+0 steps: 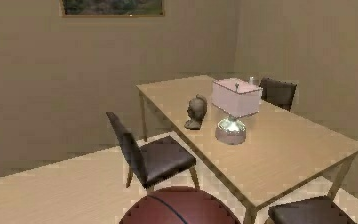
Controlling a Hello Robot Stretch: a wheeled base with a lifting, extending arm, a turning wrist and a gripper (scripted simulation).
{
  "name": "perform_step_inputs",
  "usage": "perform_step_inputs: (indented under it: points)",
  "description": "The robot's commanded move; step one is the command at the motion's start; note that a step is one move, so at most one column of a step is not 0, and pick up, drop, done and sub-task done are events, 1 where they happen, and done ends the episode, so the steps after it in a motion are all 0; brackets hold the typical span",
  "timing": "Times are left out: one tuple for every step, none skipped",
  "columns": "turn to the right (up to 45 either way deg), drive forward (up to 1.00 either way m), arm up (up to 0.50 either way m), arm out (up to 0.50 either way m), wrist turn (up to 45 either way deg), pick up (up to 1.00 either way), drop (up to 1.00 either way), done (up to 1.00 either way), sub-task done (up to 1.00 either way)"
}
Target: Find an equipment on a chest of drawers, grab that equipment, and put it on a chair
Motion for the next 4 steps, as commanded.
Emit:
perform_step_inputs:
  points:
    - [-45.0, 0.00, 0.00, 0.00, 0.0, 0.00, 0.00, 0.00, 0.00]
    - [-21.0, 0.00, 0.00, 0.00, 0.0, 0.00, 0.00, 0.00, 0.00]
    - [45.0, 0.00, 0.00, 0.00, 0.0, 0.00, 0.00, 0.00, 0.00]
    - [45.0, 0.00, 0.00, 0.00, 0.0, 0.00, 0.00, 0.00, 0.00]
